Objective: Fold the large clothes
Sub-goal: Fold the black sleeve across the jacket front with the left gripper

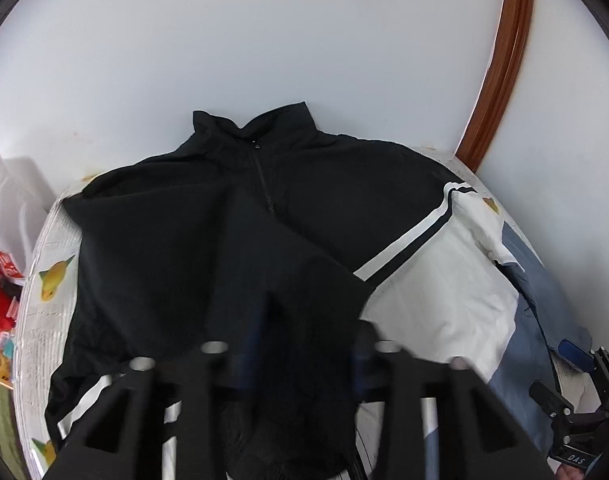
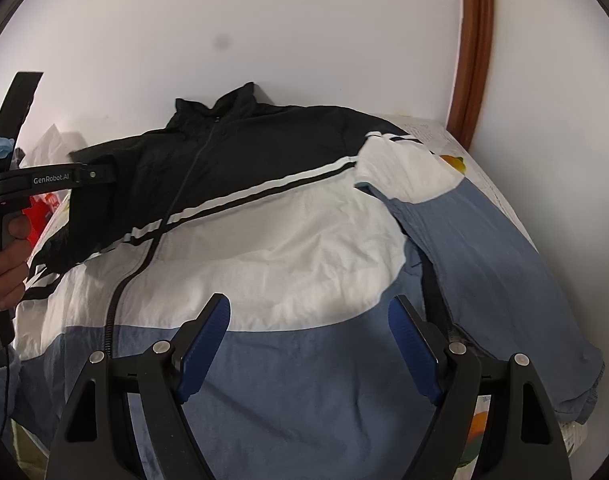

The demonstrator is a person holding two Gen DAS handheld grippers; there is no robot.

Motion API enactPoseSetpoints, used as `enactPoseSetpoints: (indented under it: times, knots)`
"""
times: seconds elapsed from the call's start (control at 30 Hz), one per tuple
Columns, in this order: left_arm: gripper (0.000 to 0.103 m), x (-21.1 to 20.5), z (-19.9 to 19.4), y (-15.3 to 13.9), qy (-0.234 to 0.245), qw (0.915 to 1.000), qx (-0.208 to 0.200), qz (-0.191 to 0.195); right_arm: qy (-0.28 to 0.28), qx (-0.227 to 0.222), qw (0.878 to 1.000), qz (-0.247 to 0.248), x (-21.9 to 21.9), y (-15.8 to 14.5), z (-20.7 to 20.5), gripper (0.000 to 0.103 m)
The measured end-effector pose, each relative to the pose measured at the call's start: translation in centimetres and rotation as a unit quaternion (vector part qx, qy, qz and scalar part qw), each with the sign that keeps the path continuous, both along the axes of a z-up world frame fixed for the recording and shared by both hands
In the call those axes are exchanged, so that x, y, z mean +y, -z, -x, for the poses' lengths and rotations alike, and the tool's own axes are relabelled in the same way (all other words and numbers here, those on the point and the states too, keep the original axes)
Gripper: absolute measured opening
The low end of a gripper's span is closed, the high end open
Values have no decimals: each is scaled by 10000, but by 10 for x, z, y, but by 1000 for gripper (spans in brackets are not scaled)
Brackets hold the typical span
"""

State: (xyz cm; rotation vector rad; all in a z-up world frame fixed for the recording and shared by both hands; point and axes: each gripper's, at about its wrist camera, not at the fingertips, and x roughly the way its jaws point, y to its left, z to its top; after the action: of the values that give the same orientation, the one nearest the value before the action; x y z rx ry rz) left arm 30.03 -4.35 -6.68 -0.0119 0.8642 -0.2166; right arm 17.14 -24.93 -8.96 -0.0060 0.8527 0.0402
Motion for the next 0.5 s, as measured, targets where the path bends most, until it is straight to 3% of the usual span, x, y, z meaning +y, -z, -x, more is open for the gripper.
enactPoseSetpoints:
  times: [0.07, 0.27, 0.33, 0.43, 0.5]
  knots:
    - [53, 4, 13, -8, 149, 9996, -92, 203, -35, -40, 10000, 56, 7, -2, 2, 81]
    - [61, 30, 49, -29, 94, 9987, -446, 232, -286, -127, 9995, 70, 38, -13, 6, 81]
    - [62, 52, 60, -30, -130, 9983, -526, 210, -393, -185, 9989, 151, 51, -16, 5, 80]
    - [63, 84, 70, -22, -482, 9977, -441, 171, -657, -212, 9974, 198, 75, -19, 1, 68]
    - [63, 110, 78, -12, -796, 9959, -407, 95, -845, -157, 9961, 207, 91, -19, -4, 66]
